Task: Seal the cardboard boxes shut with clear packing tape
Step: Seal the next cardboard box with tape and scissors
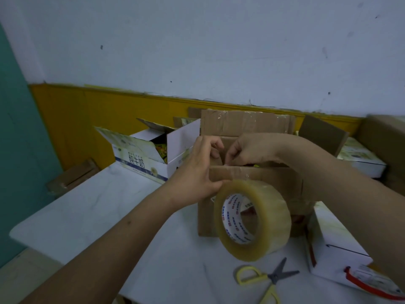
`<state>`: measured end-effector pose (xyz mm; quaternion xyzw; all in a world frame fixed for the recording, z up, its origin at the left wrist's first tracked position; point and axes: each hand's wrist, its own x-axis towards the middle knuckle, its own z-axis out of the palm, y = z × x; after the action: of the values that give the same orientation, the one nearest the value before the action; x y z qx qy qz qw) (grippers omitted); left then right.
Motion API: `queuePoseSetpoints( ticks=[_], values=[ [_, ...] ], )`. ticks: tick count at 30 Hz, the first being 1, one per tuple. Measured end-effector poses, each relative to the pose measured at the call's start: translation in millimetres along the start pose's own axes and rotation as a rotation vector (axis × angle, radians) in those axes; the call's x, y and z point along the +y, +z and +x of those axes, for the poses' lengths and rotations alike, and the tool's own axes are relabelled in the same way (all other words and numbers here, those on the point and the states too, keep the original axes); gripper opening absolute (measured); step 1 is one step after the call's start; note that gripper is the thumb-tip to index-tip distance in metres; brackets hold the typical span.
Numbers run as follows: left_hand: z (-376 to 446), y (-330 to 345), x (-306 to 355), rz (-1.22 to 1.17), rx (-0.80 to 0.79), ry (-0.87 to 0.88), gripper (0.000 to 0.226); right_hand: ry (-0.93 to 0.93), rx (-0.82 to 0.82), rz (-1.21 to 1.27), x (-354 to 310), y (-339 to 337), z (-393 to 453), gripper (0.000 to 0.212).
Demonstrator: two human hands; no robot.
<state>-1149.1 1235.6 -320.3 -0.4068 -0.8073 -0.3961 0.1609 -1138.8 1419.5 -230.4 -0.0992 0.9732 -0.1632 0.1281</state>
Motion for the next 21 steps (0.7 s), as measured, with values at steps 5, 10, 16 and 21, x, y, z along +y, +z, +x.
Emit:
queuePoseSetpoints(
  ticks=[5, 10, 16, 21],
  values=[
    [-1.1, -2.3, 1.2, 0.022, -0.033, 0.031, 0.062, 0.11, -0.174, 0.038, 4.3, 1.8, 0.6, 0.027],
    [2.3, -3.4, 0.6, -0.011, -0.083, 0.02, 0.039, 0.102, -0.026, 0.024, 12.6, 9.2, -1.9, 0.025],
    [8.4, -5.8, -1.6, 0.162, -0.109, -0.043, 0.019, -0.063, 0.222, 0.039, 5.4, 8.8, -20.3, 0.018],
    [15.6, -13.9, 3.1, 0.275, -0.259, -0.048, 0.031, -0.21, 0.2, 0.074, 5.4, 30.8, -34.0, 0.049]
  ],
)
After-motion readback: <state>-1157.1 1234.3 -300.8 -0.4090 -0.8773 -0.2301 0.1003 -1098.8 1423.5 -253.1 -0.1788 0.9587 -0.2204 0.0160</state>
